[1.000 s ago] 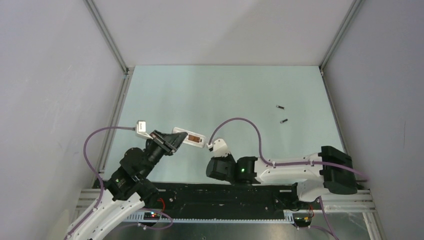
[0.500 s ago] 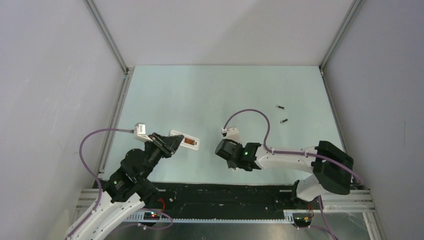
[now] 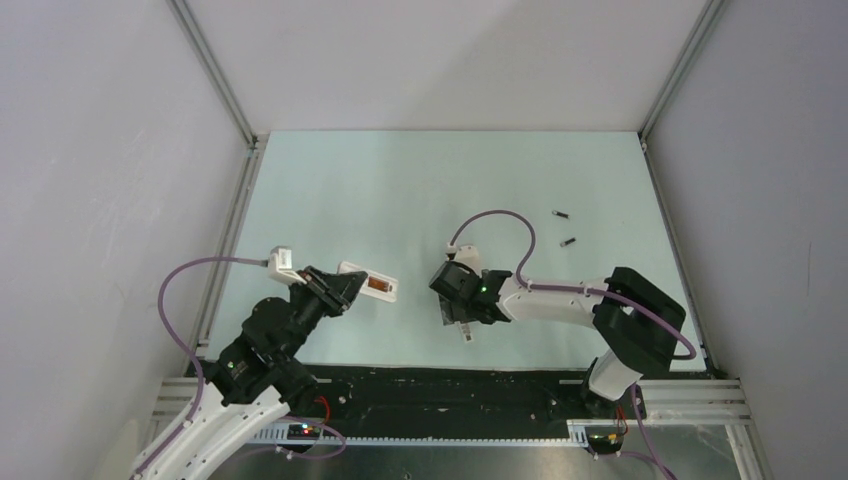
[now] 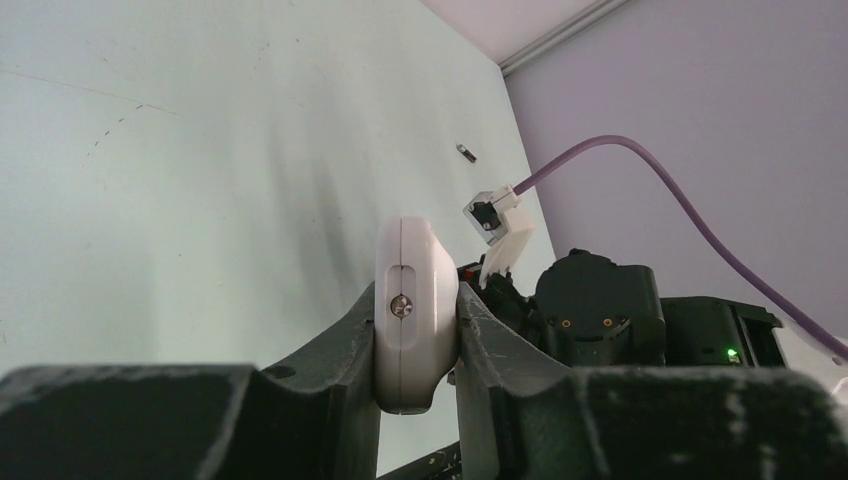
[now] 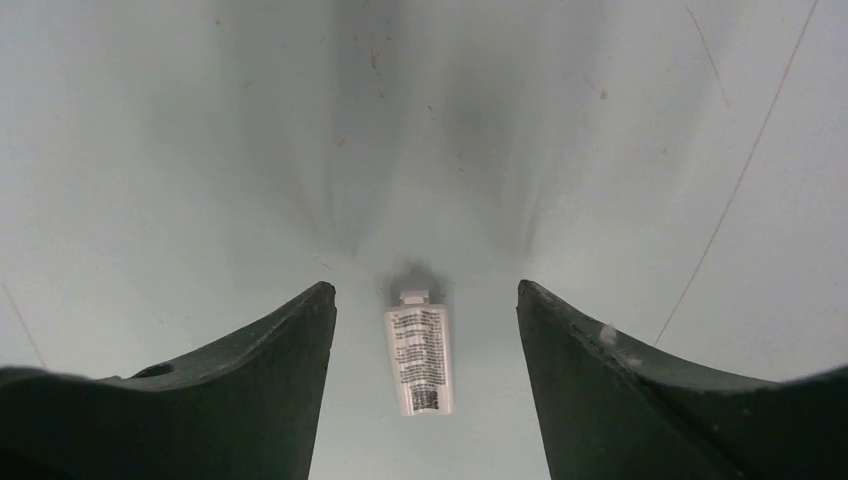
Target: Load the batteries into the remote control
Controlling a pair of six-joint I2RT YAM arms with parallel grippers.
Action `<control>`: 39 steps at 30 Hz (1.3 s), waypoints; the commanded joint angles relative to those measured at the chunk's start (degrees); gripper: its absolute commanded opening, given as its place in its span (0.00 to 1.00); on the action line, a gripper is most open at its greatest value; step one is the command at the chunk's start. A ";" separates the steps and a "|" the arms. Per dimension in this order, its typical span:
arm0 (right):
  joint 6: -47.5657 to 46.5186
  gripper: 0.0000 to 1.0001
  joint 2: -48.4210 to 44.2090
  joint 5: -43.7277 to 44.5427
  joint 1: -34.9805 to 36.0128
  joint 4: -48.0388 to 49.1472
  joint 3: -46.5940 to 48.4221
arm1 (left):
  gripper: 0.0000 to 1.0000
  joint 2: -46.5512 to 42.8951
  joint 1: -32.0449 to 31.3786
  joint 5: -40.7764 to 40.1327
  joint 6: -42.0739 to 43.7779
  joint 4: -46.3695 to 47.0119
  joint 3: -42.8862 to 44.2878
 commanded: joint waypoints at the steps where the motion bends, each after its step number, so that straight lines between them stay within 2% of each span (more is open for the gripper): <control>1: -0.87 0.72 -2.15 -0.27 0.12 0.92 2.27 | 0.00 -1.05 -0.11 -1.35 1.77 1.31 0.79; 4: -0.41 0.71 -4.03 1.11 0.40 -0.85 2.21 | 0.00 -1.47 -0.18 -1.42 1.68 1.15 0.66; 14: 4.07 0.51 -10.20 3.39 0.52 -5.26 -4.57 | 0.00 -2.30 -0.10 -1.16 1.58 0.60 0.74; 22: 6.75 0.19 -10.52 1.36 3.02 -2.99 -11.68 | 0.00 -2.85 -0.17 -0.80 1.27 0.13 0.56; 28: 6.97 0.05 -7.01 -0.12 6.15 -0.13 -11.79 | 0.00 -3.11 -0.11 -0.86 1.06 -0.04 0.31; 31: 7.01 0.00 -6.54 -0.92 7.31 1.53 -11.79 | 0.00 -3.01 -0.10 -0.73 0.63 -0.03 0.07; 39: 6.12 0.00 -5.91 -3.18 8.07 6.12 -11.84 | 0.00 -3.29 -0.18 -1.19 0.85 -0.10 0.38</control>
